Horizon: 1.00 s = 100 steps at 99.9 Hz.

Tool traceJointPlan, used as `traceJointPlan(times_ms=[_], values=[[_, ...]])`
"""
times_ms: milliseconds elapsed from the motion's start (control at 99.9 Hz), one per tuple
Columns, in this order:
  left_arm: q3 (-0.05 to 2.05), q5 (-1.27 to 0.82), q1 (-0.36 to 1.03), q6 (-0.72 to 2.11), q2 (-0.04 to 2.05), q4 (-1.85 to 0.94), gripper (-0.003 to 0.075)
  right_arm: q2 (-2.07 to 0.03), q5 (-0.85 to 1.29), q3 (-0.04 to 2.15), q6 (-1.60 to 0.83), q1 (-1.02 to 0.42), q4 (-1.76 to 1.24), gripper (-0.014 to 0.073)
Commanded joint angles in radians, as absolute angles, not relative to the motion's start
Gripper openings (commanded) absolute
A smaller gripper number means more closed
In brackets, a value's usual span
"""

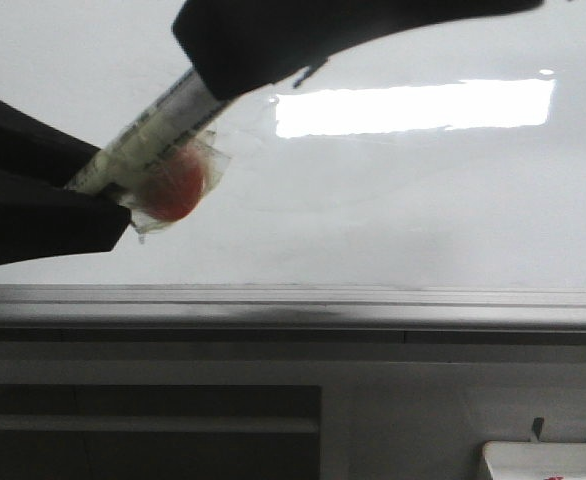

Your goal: Write number 2 on whiteboard

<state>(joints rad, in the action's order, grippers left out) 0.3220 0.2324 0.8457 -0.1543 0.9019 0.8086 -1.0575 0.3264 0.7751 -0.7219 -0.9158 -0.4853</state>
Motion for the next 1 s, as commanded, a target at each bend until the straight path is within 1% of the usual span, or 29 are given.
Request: traceJointPlan(times_ms=[0, 70, 140, 210, 260, 300, 431, 461, 501, 551, 581, 601, 651, 701, 751, 791, 991], values=[[0.350, 0.304, 0.853, -0.162, 0.900, 0.794, -0.0020, -1.066, 0.270, 0.813, -0.732, -0.920, -0.500, 0.0339], [0.350, 0.304, 0.853, -0.162, 0.900, 0.794, -0.0020, -1.076, 0.277, 0.813, -0.732, -0.920, -0.500, 0.0296], [0.350, 0.304, 0.853, -0.162, 0.900, 0.794, -0.0020, -1.082, 0.277, 0.813, -0.732, -0.920, -0.500, 0.0217], [0.350, 0.304, 0.853, -0.162, 0.900, 0.794, -0.0020, -1.084, 0.277, 0.813, -0.732, -0.920, -0.500, 0.0099], [0.350, 0.304, 0.853, -0.162, 0.900, 0.797, -0.0020, -1.084, 0.277, 0.813, -0.732, -0.920, -0.500, -0.0010], [0.350, 0.304, 0.853, -0.161, 0.900, 0.798, -0.0020, -1.084, 0.279, 0.813, -0.732, -0.920, -0.500, -0.0075], [0.350, 0.286, 0.853, -0.161, 0.901, 0.806, -0.0018, -1.084, 0.279, 0.813, -0.732, -0.920, -0.500, -0.0077], [0.350, 0.286, 0.853, -0.161, 0.901, 0.806, -0.0011, -1.084, 0.279, 0.813, -0.732, -0.920, -0.500, -0.0077], [0.350, 0.289, 0.853, -0.161, 0.901, 0.806, 0.0020, -1.084, 0.279, 0.813, -0.732, -0.920, -0.500, -0.0077], [0.350, 0.293, 0.853, -0.161, 0.901, 0.806, 0.0087, -1.084, 0.281, 0.813, -0.732, -0.920, -0.500, -0.0077], [0.350, 0.294, 0.853, -0.161, 0.901, 0.806, 0.0151, -1.084, 0.281, 0.813, -0.732, -0.920, -0.500, -0.0077], [0.350, 0.294, 0.853, -0.161, 0.901, 0.806, 0.0180, -1.084, 0.281, 0.813, -0.732, -0.920, -0.500, -0.0077], [0.350, 0.294, 0.853, -0.161, 0.901, 0.804, 0.0300, -1.084, 0.281, 0.813, -0.732, -0.920, -0.500, -0.0077], [0.350, 0.284, 0.853, -0.161, 0.894, 0.794, 0.0390, -1.080, 0.280, 0.813, -0.732, -0.920, -0.500, -0.0077], [0.350, 0.264, 0.853, -0.161, 0.881, 0.771, 0.0440, -1.072, 0.275, 0.813, -0.732, -0.920, -0.500, -0.0077], [0.350, 0.240, 0.853, -0.161, 0.863, 0.757, 0.0449, -1.063, 0.267, 0.813, -0.732, -0.918, -0.500, -0.0077], [0.350, 0.153, 0.853, -0.161, 0.702, 0.727, 0.0439, -1.026, 0.218, 0.813, -0.732, -0.891, -0.496, -0.0077]])
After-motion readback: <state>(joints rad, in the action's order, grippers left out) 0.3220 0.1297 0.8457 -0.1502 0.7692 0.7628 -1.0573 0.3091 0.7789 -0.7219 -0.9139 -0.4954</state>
